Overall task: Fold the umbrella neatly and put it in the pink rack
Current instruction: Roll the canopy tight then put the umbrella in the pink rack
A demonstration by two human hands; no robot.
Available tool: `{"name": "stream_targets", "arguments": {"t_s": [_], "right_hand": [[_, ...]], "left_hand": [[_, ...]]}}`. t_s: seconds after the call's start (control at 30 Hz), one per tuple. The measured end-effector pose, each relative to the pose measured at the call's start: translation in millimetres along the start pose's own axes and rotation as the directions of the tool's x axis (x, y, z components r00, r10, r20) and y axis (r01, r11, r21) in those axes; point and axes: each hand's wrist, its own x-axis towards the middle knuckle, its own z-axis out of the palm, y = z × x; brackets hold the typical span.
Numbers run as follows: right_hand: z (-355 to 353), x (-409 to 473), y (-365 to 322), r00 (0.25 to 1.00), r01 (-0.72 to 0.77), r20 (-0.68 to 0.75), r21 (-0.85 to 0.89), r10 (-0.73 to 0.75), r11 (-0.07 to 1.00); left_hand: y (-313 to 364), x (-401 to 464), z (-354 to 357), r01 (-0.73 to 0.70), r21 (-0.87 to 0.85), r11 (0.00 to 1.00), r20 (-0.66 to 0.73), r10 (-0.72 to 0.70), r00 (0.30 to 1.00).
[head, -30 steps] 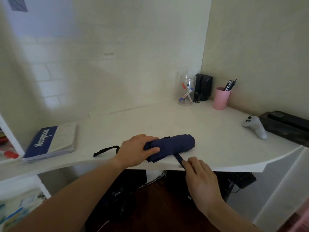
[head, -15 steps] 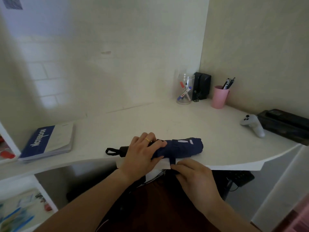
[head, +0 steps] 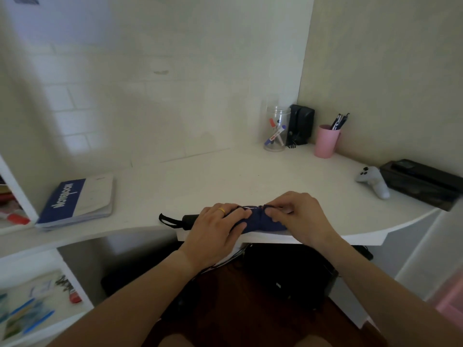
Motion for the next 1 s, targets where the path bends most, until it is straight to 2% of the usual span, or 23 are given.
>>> {"name": "stream_targets", "arguments": {"t_s": [0.17, 0.3, 0.37, 0.43, 0.5, 0.57, 0.63, 0.7, 0.83, 0.93, 1.0], "right_hand": [[-2.1, 15.8, -4.4, 0.994, -0.108, 0.030, 0.001, 0.108, 0.994], [-5.5, 25.7, -5.7, 0.993, -0.061, 0.092, -0.130, 0.073, 0.990], [-12.4, 34.9, -5.8, 0.980, -0.042, 0.185, -0.195, 0.079, 0.980], [-20.0, 47.0, -4.1, 0.918, -0.043, 0.377, -0.224, 0.127, 0.974], [-25.0, 55.6, 0.5, 0.810, -0.043, 0.569, -0.183, 0.141, 0.982], [-26.6, 58.7, 5.8, 0.754, -0.050, 0.646, -0.129, 0.122, 0.990], [-26.3, 60.0, 12.3, 0.762, -0.073, 0.642, -0.042, 0.083, 0.996], [-26.0, 63.4, 18.1, 0.799, -0.068, 0.600, 0.017, 0.044, 0.998], [-18.1, 79.0, 24.6, 0.867, 0.043, 0.498, -0.026, -0.025, 0.999], [-9.9, 93.0, 31.5, 0.902, 0.094, 0.430, -0.120, -0.034, 0.988], [-7.1, 103.0, 37.1, 0.871, 0.040, 0.491, -0.146, 0.037, 0.988]], "left_hand": [[2.0, 0.4, -1.0, -0.024, -0.016, 1.000, -0.035, 0.024, 0.999], [1.6, -0.3, 0.8, -0.041, -0.029, 0.999, -0.061, 0.039, 0.997], [1.4, -1.0, 0.4, -0.046, -0.034, 0.998, -0.059, 0.044, 0.997], [-0.1, -2.2, 0.5, -0.060, -0.043, 0.997, -0.053, 0.057, 0.997], [-1.1, -2.5, -1.6, -0.086, -0.049, 0.995, -0.041, 0.084, 0.996], [-1.6, -0.2, -6.2, -0.119, -0.040, 0.992, -0.029, 0.118, 0.993], [-0.3, 5.5, -11.8, -0.116, -0.048, 0.992, -0.008, 0.116, 0.993], [2.0, 13.8, -15.4, -0.051, -0.074, 0.996, 0.043, 0.055, 0.998], [-13.7, 47.0, -11.6, 0.130, -0.027, 0.991, 0.286, -0.117, 0.951], [-32.7, 70.1, -6.9, 0.073, 0.025, 0.997, 0.318, -0.077, 0.945], [-41.0, 76.1, -0.1, 0.020, 0.031, 0.999, 0.295, -0.028, 0.955]]}}
